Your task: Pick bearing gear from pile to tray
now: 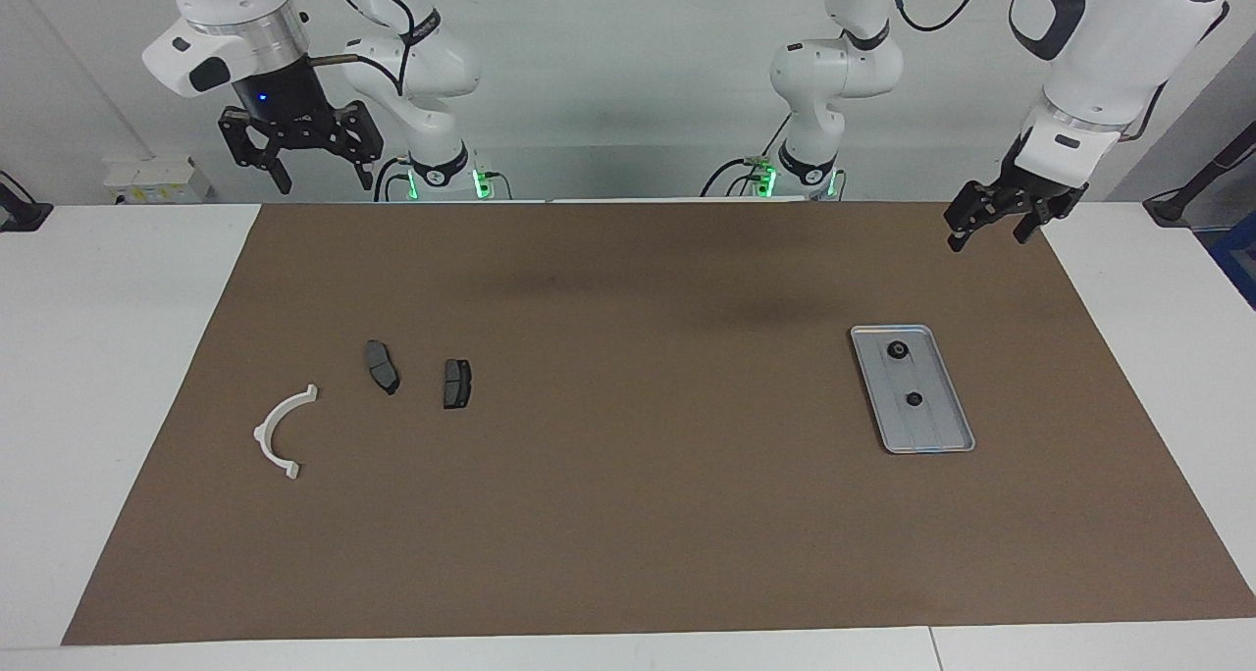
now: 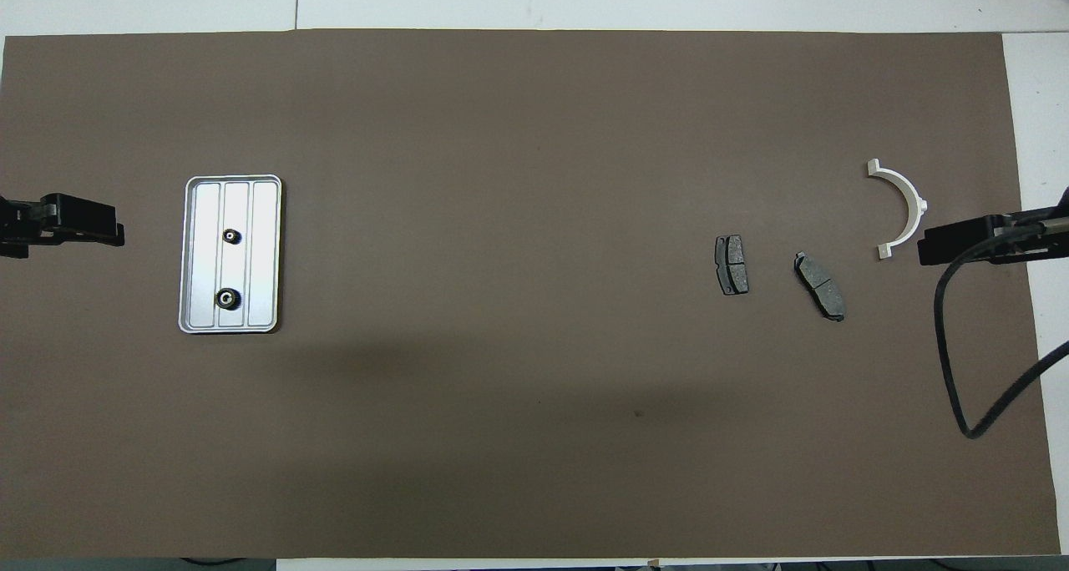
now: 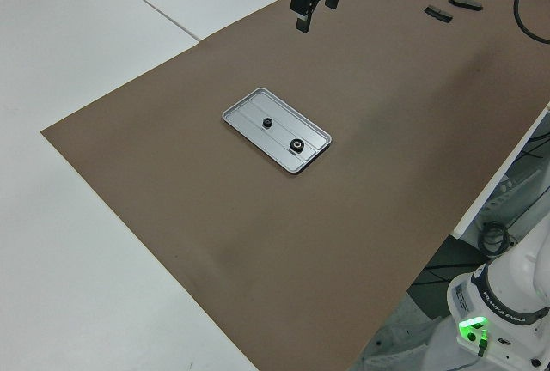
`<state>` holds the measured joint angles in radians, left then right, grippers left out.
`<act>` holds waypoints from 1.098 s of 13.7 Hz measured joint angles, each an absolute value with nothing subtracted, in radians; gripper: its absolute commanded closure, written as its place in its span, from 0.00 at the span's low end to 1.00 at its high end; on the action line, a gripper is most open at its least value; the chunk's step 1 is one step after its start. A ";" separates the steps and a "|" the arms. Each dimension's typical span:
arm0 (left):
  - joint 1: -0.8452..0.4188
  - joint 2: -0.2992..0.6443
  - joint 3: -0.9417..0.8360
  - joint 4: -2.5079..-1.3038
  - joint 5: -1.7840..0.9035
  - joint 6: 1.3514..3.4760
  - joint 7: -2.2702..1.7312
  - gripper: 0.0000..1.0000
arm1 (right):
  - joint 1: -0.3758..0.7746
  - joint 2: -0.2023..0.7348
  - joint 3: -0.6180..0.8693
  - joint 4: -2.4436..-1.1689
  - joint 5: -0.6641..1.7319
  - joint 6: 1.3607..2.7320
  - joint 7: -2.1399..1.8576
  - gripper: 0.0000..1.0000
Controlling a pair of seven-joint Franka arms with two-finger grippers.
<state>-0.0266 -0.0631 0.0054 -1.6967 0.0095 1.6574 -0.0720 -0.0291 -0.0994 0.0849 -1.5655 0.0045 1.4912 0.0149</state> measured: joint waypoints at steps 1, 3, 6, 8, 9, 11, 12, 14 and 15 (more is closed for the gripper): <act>-0.027 -0.064 0.005 -1.695 0.009 1.658 -0.072 0.00 | -0.029 -0.099 0.085 -1.566 0.004 1.491 0.015 0.00; -0.027 -0.064 0.005 -1.690 0.009 1.659 -0.072 0.00 | -0.030 -0.099 0.085 -1.566 0.004 1.491 0.015 0.00; -0.027 -0.064 0.006 -1.683 0.009 1.661 -0.055 0.00 | -0.030 -0.099 0.085 -1.566 0.004 1.491 0.015 0.00; -0.026 -0.064 0.006 -1.682 0.009 1.669 -0.007 0.00 | -0.030 -0.099 0.085 -1.566 0.004 1.491 0.015 0.00; -0.026 -0.064 0.006 -1.682 0.009 1.675 0.006 0.00 | -0.030 -0.099 0.085 -1.566 0.004 1.491 0.015 0.00; -0.026 -0.064 0.006 -1.682 0.009 1.680 0.015 0.00 | -0.030 -0.099 0.085 -1.566 0.004 1.491 0.015 0.00; -0.026 -0.064 0.006 -1.682 0.009 1.682 0.016 0.00 | -0.030 -0.099 0.085 -1.566 0.004 1.491 0.015 0.00; -0.026 -0.064 0.006 -1.683 0.009 1.681 0.015 0.00 | -0.030 -0.099 0.085 -1.566 0.004 1.491 0.015 0.00; -0.026 -0.064 0.006 -1.687 0.009 1.674 0.014 0.00 | -0.030 -0.099 0.085 -1.566 0.004 1.491 0.015 0.00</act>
<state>-0.0265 -0.0637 0.0061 -1.6866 0.0094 1.6743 0.0140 -0.0297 -0.0994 0.0846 -1.5655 0.0045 1.4913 0.0149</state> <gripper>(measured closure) 0.000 0.000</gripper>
